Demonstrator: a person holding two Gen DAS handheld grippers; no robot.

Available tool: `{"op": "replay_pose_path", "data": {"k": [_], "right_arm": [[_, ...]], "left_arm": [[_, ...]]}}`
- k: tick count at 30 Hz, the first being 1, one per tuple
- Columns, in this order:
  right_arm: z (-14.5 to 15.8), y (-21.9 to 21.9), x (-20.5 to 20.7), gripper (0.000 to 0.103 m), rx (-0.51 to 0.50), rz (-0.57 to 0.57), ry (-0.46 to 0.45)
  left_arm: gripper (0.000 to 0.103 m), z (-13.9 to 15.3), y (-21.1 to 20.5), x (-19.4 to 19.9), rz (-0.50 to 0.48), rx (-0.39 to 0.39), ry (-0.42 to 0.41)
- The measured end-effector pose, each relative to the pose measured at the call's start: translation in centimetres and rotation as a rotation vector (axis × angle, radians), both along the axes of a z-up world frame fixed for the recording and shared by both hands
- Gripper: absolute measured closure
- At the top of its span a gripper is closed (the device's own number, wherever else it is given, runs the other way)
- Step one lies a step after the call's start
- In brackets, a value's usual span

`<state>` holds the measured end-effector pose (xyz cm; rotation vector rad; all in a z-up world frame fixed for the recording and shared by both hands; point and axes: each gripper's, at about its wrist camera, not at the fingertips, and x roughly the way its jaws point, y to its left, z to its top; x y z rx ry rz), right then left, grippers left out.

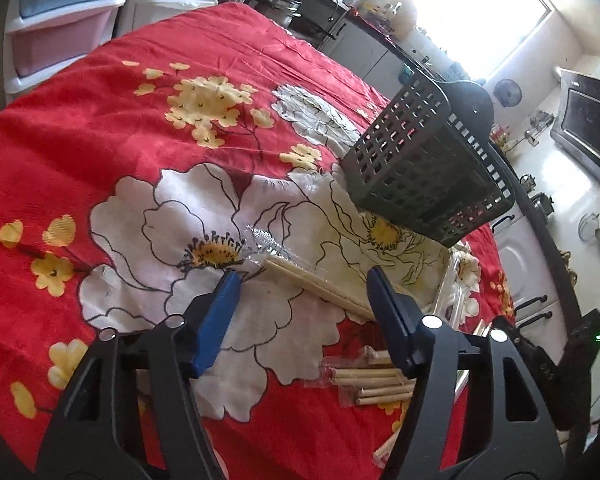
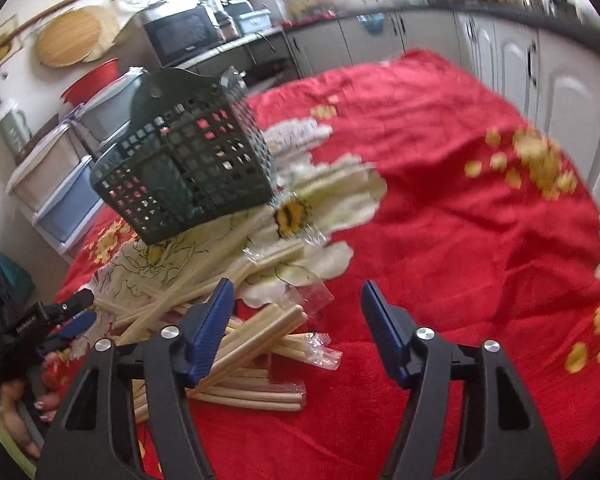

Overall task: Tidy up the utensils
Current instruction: 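Lower the right tool onto a wrapped chopstick and close it while the left tool grasps another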

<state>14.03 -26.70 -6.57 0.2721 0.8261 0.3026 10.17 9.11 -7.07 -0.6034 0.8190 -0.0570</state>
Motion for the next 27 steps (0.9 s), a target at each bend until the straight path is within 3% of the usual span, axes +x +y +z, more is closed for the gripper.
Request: {"op": "replay_pose_path", "data": {"k": [3, 5, 14, 27], "right_arm": [[-0.6, -0.4, 0.7, 0.051, 0.053, -0.004, 0.052], [-1.0, -0.8, 1.1, 0.055, 0.088, -0.01, 0.082], [-1.0, -1.8, 1.5, 0.085, 0.162, -0.02, 0.093], [2.0, -2.3, 0.6, 0.093, 0.196, 0.003, 0.013]], "left_arm": [[0.05, -0.2, 0.3, 0.5, 0.001, -0.023, 0.003], [0.059, -0.3, 0.5, 0.7, 0.009, -0.028, 0.006], [0.072, -0.8, 1.4, 1.5, 0.035, -0.069, 0.021], [0.093, -1.7, 3.0, 2.1, 0.068, -0.117, 0.042]]}}
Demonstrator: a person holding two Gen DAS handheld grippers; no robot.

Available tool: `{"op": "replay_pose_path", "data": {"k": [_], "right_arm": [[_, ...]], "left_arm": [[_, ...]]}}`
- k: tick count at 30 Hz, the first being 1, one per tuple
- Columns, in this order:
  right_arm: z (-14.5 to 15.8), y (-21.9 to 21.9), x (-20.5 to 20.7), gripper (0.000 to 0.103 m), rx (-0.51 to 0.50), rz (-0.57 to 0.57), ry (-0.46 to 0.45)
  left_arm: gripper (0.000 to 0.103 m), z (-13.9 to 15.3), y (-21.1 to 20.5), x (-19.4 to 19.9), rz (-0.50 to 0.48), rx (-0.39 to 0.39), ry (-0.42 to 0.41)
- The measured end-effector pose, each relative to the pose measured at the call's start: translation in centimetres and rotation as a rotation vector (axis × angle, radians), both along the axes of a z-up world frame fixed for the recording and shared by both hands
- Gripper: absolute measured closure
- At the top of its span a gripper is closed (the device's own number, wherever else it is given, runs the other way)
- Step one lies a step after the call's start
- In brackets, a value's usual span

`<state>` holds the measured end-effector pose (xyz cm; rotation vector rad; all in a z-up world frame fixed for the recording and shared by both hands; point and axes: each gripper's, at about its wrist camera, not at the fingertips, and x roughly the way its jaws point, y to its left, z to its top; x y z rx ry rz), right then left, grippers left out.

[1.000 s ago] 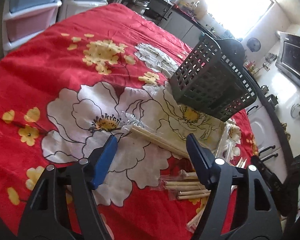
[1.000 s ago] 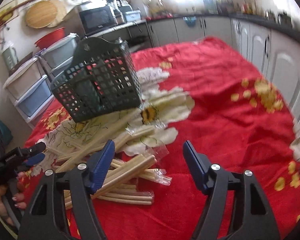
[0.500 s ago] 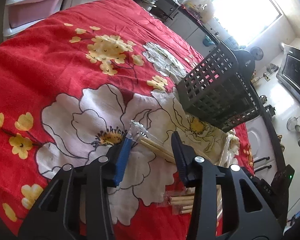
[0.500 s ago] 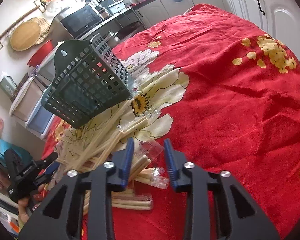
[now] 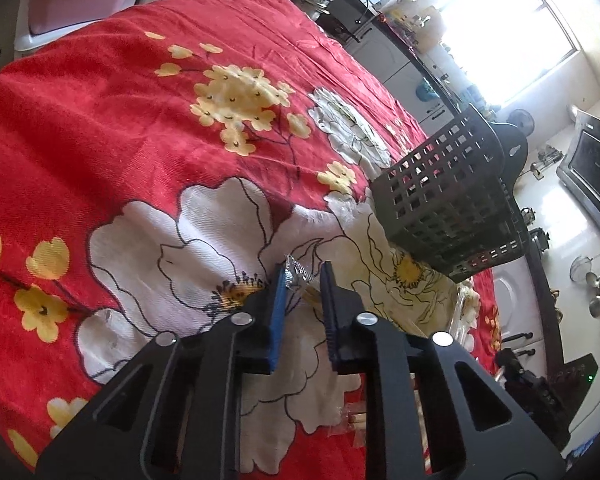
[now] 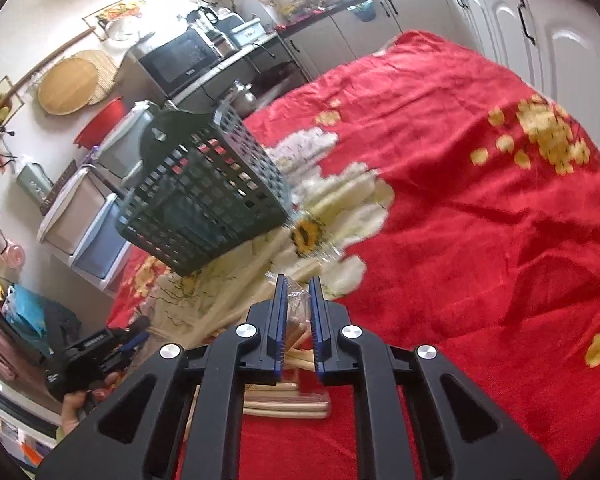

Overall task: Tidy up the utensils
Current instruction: 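Lift the held chopsticks and carry both tools over the green mesh caddy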

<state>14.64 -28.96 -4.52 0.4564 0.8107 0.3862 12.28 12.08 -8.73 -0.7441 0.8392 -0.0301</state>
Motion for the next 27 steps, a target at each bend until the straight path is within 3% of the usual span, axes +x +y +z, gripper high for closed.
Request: {"op": "replay_pose_path", "data": {"k": [2, 10, 18, 27], "right_arm": [[1.2, 0.1, -0.1, 0.093, -0.002, 0.013, -0.031], [5.4, 1.2, -0.5, 0.094, -0.012, 0.083, -0.139], [10.4, 3.2, -1.1, 0.095, -0.01, 0.177, -0.259], [16.1, 4.7, -1.6, 0.096, -0.033, 0.236, -0.391]], "left_arm": [[0.099, -0.1, 0.2, 0.0, 0.003, -0.005, 0.002], [0.102, 1.3, 0.9, -1.3, -0.013, -0.049, -0.051], [0.102, 8.6, 1.7, -3.6, -0.033, 0.022, -0.22], [0.103, 16.7, 0.2, -3.4, -0.099, 0.112, -0.387]]}}
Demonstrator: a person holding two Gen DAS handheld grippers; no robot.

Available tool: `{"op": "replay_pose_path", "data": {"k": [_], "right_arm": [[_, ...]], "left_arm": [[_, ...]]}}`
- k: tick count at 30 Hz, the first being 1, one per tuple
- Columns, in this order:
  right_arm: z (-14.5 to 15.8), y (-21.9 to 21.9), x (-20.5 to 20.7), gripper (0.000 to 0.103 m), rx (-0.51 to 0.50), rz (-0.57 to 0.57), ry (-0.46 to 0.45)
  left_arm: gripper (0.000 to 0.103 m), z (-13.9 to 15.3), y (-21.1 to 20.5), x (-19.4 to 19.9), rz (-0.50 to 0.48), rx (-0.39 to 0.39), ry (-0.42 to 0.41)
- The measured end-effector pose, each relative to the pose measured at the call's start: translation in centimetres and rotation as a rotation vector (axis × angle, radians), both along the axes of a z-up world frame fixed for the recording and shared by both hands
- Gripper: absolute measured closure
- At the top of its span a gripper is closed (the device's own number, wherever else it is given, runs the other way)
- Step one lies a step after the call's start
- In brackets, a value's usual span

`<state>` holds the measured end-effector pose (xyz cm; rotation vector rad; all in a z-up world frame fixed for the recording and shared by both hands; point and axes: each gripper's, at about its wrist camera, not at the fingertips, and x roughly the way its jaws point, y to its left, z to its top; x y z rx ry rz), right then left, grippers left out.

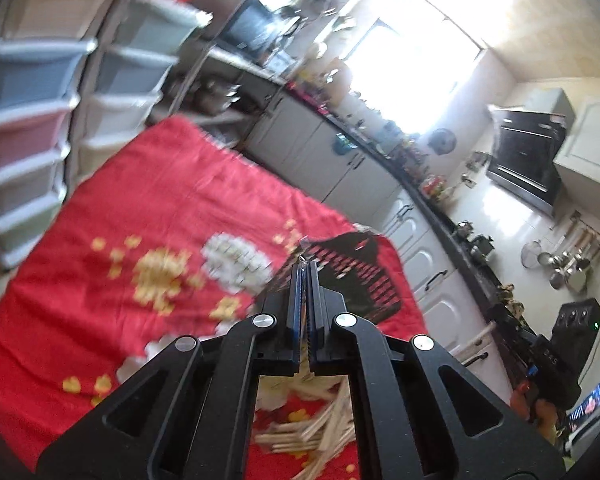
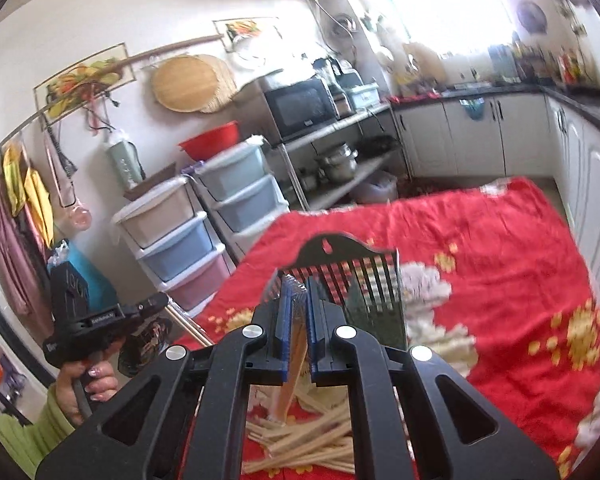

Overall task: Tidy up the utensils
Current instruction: 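Lift the held chopsticks and carry both tools over the green mesh caddy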

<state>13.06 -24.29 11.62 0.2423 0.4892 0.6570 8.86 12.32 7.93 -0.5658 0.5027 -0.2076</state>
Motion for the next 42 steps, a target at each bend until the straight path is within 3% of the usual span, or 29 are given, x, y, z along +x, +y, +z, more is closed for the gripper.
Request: {"op": "replay_pose_path", "data": {"k": [10, 21, 28, 42], "right_arm": [[4.7, 0.4, 0.8, 0.098, -0.005, -0.013, -0.118], [6.8, -1.1, 4.0, 0.098, 0.016, -0.098, -0.157], [6.6, -2.5, 6.0, 0.098, 0.013, -0.154, -0.155], [2.9, -2.0, 10.0, 0.097, -0.07, -0.206, -0.09]], "left_arm": [[0.103, 6.6, -3.9, 1.8, -0.09, 0.046, -0.138], [0.103, 10.5, -5.7, 5.8, -0.115, 0.018, -0.215], [0.103, 10.4, -5.6, 7.7, -0.102, 0.003, -0.207], [0.103, 4.7, -5.5, 11.1, -0.078, 0.041, -0.083]]}}
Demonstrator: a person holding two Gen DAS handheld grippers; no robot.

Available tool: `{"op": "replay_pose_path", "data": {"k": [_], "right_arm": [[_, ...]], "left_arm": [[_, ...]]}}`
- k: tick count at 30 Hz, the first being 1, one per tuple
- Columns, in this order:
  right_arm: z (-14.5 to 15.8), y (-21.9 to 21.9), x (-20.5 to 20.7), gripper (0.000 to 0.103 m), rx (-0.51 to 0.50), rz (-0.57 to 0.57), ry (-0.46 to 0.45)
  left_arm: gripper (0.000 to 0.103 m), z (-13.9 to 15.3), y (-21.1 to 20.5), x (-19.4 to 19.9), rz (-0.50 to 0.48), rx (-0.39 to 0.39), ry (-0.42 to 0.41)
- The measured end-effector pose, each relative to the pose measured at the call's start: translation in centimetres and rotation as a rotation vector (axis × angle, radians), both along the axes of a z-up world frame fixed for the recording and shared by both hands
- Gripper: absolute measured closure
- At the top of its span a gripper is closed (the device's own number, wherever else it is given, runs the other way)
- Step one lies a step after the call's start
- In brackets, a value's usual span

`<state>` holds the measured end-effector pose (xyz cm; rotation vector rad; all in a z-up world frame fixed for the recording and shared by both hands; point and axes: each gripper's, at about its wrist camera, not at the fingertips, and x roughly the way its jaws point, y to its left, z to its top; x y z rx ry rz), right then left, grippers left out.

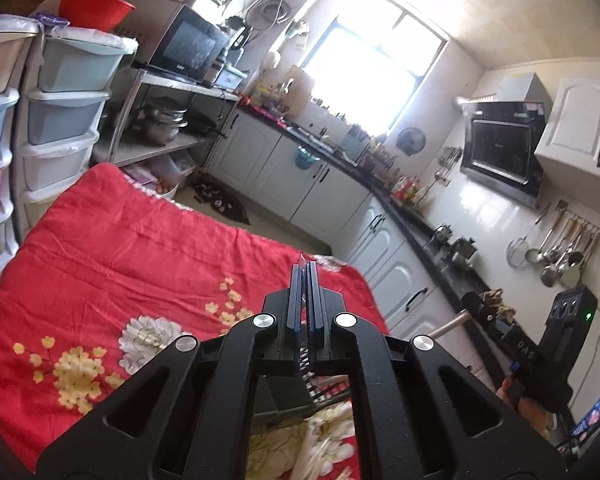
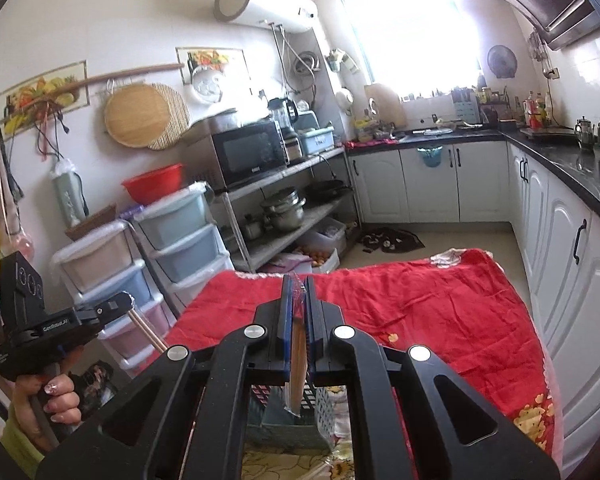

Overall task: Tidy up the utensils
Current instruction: 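Lift the held chopsticks and carry both tools over the green mesh caddy, then open the right tool to drop its chopstick into the caddy while the left tool releases its own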

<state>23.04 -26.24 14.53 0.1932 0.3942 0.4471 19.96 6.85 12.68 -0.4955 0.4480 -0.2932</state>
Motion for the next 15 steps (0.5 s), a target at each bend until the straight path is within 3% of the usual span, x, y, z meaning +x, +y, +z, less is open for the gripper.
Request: {"op": "replay_pose_path", "data": {"k": [5, 7, 8, 9, 14, 15], "right_arm": [[-1.4, 1.0, 0.4, 0.094, -0.014, 0.005, 0.023], [-1.8, 1.3, 0.4, 0.077, -0.017, 0.007, 0.026], [-1.9, 1.3, 0.3, 0.063, -0.015, 0.006, 0.024], [-2.0, 1.3, 0.0, 0.061, -0.009, 0.005, 0.018], [-2.2, 1.4, -0.6, 0.054, -0.018, 0.0, 0.01], [-2.1, 1.4, -0.6, 0.053, -0.02, -0.001, 0.01]], "left_arm": [[0.103, -1.5, -0.4, 0.2, 0.005, 0.024, 0.032], [0.102, -2.0, -0.5, 0.2, 0.01, 0.036, 0.042], [0.102, -2.2, -0.5, 0.2, 0.013, 0.043, 0.045], [0.102, -2.3, -0.6, 0.1, 0.016, 0.05, 0.045], [0.075, -2.8, -0.4, -0.3, 0.049, 0.094, 0.046], [0.073, -2.8, -0.4, -0.5, 0.055, 0.104, 0.043]]}}
